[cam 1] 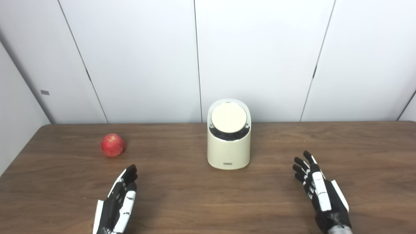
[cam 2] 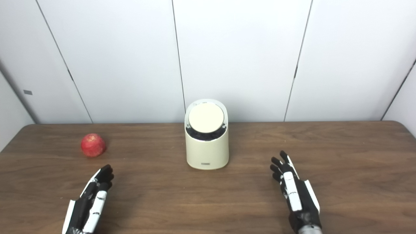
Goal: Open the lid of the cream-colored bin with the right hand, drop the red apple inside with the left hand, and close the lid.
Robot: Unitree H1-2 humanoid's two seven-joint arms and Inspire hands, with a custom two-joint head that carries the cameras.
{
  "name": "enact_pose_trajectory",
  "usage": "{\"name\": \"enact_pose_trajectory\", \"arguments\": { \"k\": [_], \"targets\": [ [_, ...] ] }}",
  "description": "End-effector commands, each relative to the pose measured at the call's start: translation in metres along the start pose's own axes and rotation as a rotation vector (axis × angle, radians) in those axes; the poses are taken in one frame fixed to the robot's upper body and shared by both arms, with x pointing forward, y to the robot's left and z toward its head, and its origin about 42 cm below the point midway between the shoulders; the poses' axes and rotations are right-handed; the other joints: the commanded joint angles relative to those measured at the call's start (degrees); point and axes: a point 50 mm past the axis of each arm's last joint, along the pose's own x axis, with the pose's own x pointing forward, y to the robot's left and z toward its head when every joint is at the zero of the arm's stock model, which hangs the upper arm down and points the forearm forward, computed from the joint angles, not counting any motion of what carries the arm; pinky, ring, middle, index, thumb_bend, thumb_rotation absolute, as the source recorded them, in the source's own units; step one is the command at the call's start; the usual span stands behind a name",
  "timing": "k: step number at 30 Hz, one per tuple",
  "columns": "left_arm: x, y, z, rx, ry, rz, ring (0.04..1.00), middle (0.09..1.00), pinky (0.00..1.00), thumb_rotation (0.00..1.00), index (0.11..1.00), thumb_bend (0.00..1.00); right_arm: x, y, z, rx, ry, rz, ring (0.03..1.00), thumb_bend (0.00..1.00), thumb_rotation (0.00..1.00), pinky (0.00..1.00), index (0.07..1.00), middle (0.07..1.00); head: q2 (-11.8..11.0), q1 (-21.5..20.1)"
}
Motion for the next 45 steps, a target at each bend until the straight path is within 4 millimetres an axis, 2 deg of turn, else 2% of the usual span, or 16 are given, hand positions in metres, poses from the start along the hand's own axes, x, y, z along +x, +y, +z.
{"name": "enact_pose_trajectory", "arguments": {
  "k": [1,21,28,30,35,38,40,45],
  "targets": [
    [-0.016,0.009,-0.021,0.03,0.085,0.008,0.917,0.913,0.94,0.63,0.901,0.34,0.007,0.002,0.018,-0.001,-0.09,0.008,0.907,0.5,0.97,0.91,0.968,0.917,0.0,0.0],
    [-0.016,0.011,-0.021,0.029,0.087,0.007,0.917,0.912,0.94,0.64,0.903,0.34,0.007,0.004,0.02,-0.016,-0.095,0.015,0.907,0.49,0.97,0.92,0.974,0.917,0.0,-0.6],
    [-0.016,0.015,-0.023,0.037,0.087,-0.003,0.923,0.918,0.95,0.65,0.903,0.35,0.004,0.008,0.026,-0.047,-0.105,0.021,0.892,0.48,0.74,0.86,0.963,0.918,-0.3,-1.0],
    [-0.016,0.016,-0.023,0.034,0.095,-0.001,0.923,0.919,0.95,0.64,0.905,0.35,0.006,0.007,0.028,-0.105,-0.114,0.015,0.887,0.55,0.61,0.83,0.957,0.911,-0.7,-1.2],
    [-0.016,0.017,-0.023,0.016,0.095,0.0,0.926,0.917,0.95,0.61,0.905,0.34,0.02,0.005,0.039,-0.196,-0.155,0.03,0.884,0.73,0.49,0.83,0.944,0.904,-0.9,-1.3],
    [-0.017,0.017,-0.021,-0.004,0.096,0.001,0.932,0.925,0.95,0.6,0.91,0.32,0.031,0.004,0.046,-0.206,-0.175,0.045,0.901,0.8,0.46,0.85,0.952,0.917,-1.0,-1.5],
    [-0.017,0.016,-0.02,-0.009,0.092,0.0,0.935,0.932,0.94,0.63,0.916,0.31,0.037,0.003,0.051,-0.219,-0.191,0.049,0.905,0.85,0.43,0.86,0.955,0.922,-1.1,-1.7],
    [-0.018,0.016,-0.021,-0.011,0.088,0.004,0.945,0.934,0.96,0.7,0.91,0.34,0.059,0.005,0.071,-0.279,-0.25,0.064,0.9,0.9,0.39,0.85,0.952,0.928,-1.4,-2.1]
  ]
}}
